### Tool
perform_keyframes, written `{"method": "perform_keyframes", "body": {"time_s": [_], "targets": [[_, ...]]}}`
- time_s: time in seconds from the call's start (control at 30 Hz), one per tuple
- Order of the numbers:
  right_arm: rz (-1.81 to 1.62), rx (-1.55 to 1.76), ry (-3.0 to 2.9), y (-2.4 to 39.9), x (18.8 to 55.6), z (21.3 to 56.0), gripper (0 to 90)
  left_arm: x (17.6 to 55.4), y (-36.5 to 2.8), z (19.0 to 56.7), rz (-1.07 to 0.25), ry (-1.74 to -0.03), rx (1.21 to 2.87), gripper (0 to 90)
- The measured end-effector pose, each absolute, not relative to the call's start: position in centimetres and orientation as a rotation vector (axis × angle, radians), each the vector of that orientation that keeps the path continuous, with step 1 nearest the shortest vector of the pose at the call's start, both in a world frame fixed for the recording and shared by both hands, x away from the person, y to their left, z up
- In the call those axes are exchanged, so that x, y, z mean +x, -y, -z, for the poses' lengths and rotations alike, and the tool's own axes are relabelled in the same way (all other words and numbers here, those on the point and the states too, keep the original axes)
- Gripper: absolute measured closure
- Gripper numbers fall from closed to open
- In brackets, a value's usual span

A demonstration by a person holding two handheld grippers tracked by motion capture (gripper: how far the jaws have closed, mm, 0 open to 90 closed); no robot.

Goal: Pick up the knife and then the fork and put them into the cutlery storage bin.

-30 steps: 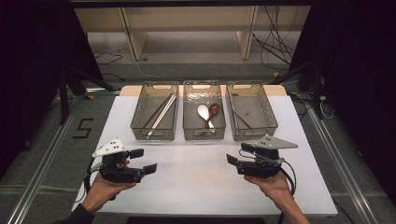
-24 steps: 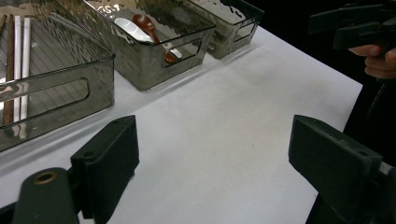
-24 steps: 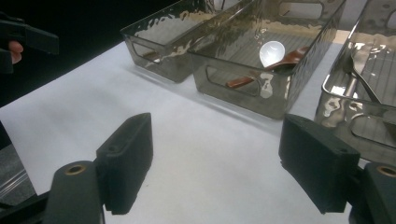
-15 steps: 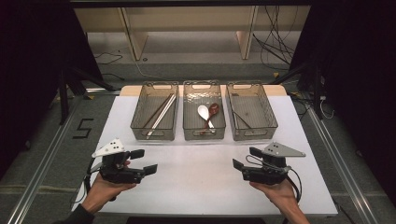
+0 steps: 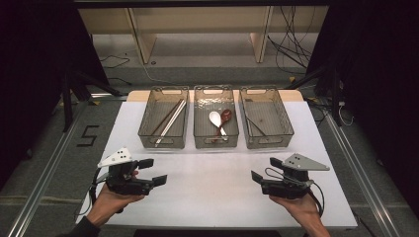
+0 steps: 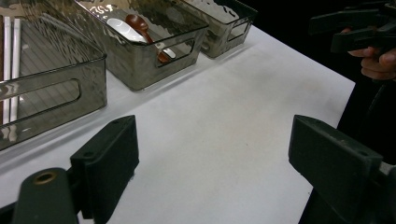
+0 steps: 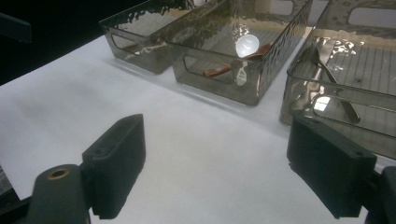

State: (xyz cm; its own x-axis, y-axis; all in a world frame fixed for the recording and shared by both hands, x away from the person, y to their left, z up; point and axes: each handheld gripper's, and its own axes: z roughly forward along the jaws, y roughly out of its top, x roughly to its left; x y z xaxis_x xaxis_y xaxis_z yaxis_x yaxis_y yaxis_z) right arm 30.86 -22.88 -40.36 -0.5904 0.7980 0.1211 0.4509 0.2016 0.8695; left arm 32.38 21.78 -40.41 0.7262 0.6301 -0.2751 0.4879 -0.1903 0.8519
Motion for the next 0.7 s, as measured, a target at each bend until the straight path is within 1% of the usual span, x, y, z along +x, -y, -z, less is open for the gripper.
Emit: {"method": "perform_keyframes", "body": {"time_s": [0.7], "targets": [[-1.338, 1.164, -2.128, 22.78, 30.93, 40.31, 20.1, 32.46, -21.81, 40.46, -0.169, -0.874, 1.846, 15.4]]}}
